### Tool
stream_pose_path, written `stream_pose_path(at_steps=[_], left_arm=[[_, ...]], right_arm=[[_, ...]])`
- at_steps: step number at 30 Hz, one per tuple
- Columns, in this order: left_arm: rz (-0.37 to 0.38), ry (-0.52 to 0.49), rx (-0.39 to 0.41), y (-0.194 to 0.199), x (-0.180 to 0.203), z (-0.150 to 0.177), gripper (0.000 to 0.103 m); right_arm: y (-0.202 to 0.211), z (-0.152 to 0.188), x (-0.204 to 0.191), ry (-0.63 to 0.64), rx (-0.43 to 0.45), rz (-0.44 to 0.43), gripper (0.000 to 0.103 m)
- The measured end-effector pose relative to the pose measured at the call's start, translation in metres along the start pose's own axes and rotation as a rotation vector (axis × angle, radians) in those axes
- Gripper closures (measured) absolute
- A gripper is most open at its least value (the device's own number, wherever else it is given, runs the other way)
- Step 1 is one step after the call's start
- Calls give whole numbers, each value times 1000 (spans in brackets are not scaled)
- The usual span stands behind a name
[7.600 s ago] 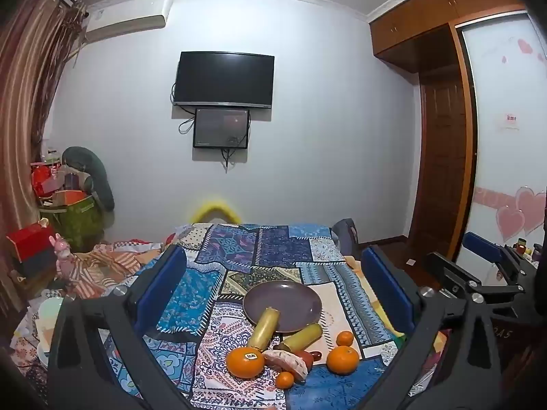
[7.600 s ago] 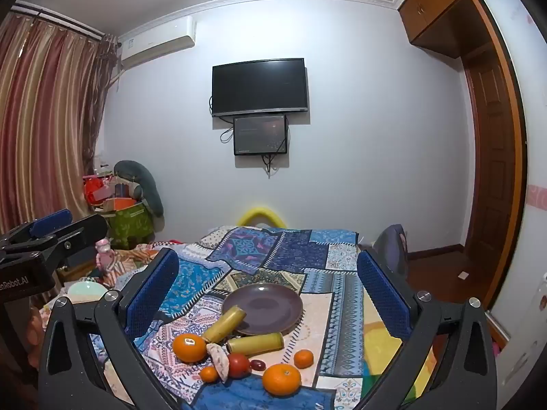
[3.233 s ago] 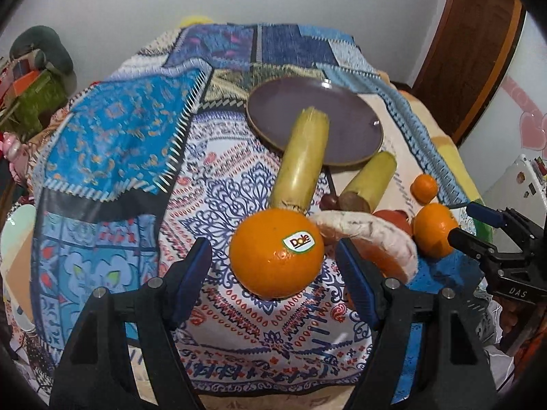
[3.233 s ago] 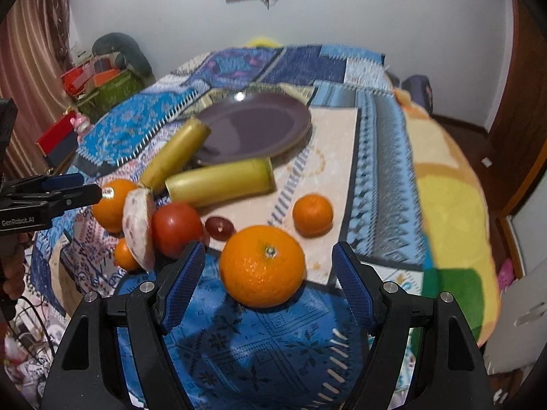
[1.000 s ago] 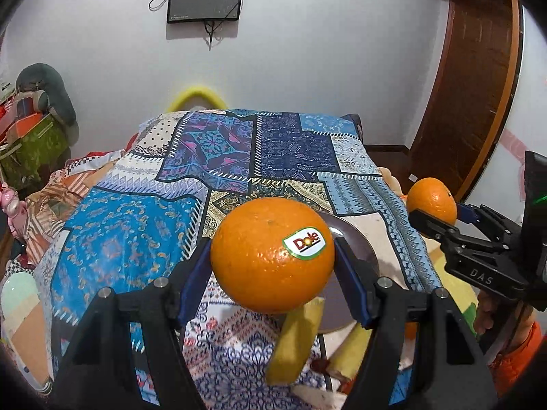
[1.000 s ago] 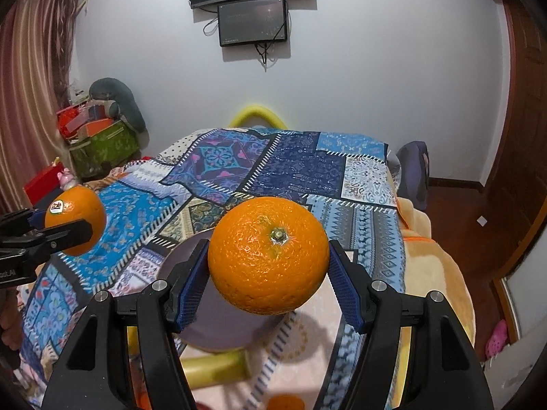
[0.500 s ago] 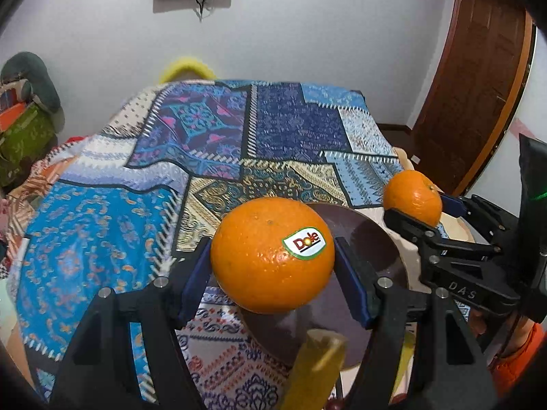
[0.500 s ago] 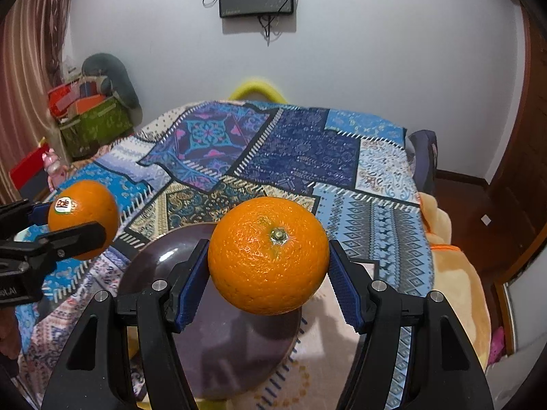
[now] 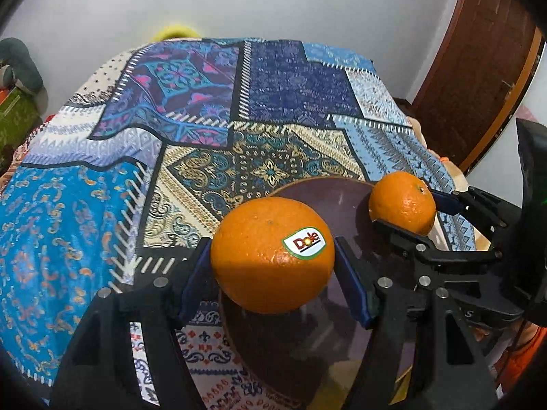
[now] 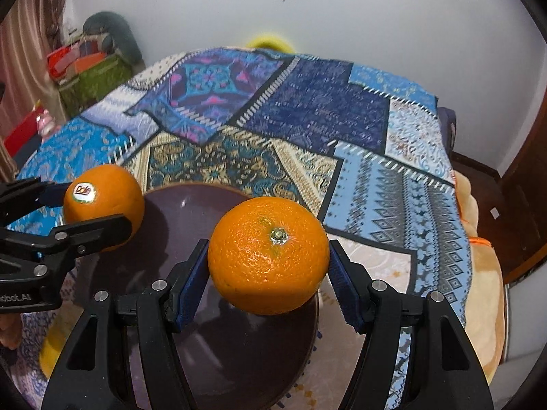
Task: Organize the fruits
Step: 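Carry both oranges onto the purple plate and open both grippers, then grasp a yellow-green cylinder with the left gripper while the right gripper grasps the other cylinder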
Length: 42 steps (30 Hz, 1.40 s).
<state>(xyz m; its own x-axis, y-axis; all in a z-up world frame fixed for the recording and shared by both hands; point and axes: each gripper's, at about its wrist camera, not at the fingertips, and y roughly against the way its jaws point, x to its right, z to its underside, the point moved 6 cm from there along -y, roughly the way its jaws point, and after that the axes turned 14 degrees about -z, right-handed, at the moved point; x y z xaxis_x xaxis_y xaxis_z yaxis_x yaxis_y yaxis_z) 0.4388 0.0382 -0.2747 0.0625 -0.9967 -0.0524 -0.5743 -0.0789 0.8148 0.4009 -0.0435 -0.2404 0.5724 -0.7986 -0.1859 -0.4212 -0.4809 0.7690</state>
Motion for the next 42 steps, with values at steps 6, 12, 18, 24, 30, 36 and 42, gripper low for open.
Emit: stream_pose_path(at_steps=[6, 12, 18, 24, 30, 36, 42], left_arm=[[-26, -36, -5, -7, 8, 3, 34], [-15, -38, -24, -4, 9, 6, 34], [-18, -16, -10, 14, 5, 8, 34], [-34, 8, 44, 55, -8, 6, 33], [-50, 28, 53, 84, -18, 19, 33], [-57, 30, 37, 105, -23, 46, 33], [-35, 31, -13, 107, -21, 82, 33]], right_arm=[[-5, 0, -2, 15, -14, -12, 39], [-4, 3, -4, 17, -22, -16, 38], [2, 10, -11, 30, -39, -17, 37], [35, 12, -15, 11, 7, -12, 34], [71, 19, -26, -4, 53, -20, 32], [97, 35, -42, -6, 86, -16, 26], [107, 65, -61, -22, 77, -33, 26]])
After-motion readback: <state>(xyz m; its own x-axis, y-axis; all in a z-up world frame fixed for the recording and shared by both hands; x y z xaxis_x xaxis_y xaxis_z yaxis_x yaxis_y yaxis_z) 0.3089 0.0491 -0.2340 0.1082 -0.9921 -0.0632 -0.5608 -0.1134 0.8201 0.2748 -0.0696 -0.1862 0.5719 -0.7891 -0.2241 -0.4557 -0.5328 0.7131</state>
